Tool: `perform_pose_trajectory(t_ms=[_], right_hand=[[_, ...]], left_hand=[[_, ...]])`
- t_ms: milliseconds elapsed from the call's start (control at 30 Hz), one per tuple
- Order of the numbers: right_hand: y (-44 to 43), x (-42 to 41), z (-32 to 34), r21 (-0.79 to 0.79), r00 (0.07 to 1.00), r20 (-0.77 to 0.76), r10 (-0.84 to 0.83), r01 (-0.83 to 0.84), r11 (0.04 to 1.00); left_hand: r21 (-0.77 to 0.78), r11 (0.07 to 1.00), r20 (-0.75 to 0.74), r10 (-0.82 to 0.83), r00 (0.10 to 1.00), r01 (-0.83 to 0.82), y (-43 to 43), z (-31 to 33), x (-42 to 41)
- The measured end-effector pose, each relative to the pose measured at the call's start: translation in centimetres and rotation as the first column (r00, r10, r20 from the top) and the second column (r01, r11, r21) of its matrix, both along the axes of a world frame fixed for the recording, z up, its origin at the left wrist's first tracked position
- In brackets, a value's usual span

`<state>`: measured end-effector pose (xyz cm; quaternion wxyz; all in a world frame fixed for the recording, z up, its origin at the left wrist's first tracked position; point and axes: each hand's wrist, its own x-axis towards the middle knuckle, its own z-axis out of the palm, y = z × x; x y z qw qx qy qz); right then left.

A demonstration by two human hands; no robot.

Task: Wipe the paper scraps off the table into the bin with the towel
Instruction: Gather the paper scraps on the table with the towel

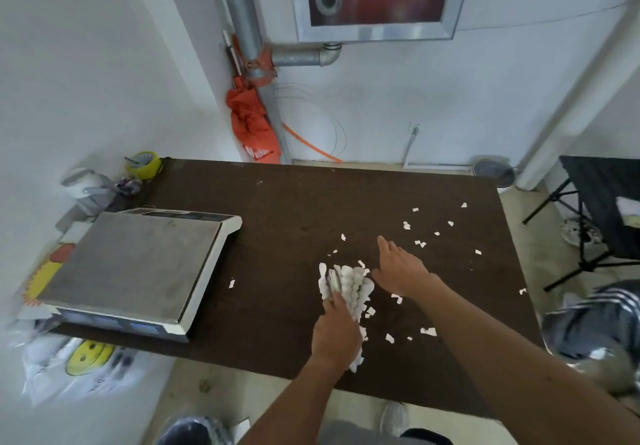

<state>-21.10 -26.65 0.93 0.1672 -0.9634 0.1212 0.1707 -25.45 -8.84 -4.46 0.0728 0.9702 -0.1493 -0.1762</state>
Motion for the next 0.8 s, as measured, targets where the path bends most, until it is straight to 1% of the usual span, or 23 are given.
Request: perform_pose_trajectory(t_ms=[67, 300, 400, 500, 667, 800], right_hand=[[-0.9, -0.2, 0.1, 0.003, 1.0, 0.002, -0.006, 0.006, 1.0], [-2.5, 0.0, 0.1, 0.002, 0.994, 0.045, 0.098, -0.098, 0.995], [-2.7, 0.4, 0.1, 0.016, 0.978, 0.111, 0.179, -0.182, 0.983], [-2.5, 1.0, 0.3, 0.007, 0.945, 0.191, 0.266, -0.272, 0.962], [-1.5, 2.4, 0.2, -0.001, 0.921, 0.204, 0.331, -0.338, 0.941], [-1.0, 2.8, -0.3, -0.006, 0.918, 0.199, 0.342, -0.348, 0.938]], left_hand=[[-0.008, 1.0, -0.005, 0.019, 1.0, -0.019, -0.6, 0.1, 0.0], [-0.037, 0.997, 0.02, 0.072, 0.997, -0.072, -2.2, 1.6, 2.1], [-0.062, 0.994, 0.048, 0.094, 0.994, -0.091, -3.0, 2.7, 3.6], [-0.083, 0.984, 0.057, 0.161, 0.985, -0.156, -3.4, 4.1, 5.2], [-0.076, 0.967, 0.119, 0.25, 0.961, -0.242, -1.4, 5.9, 8.3], [-0.022, 0.974, 0.174, 0.224, 0.959, -0.224, 0.9, 6.6, 11.4]])
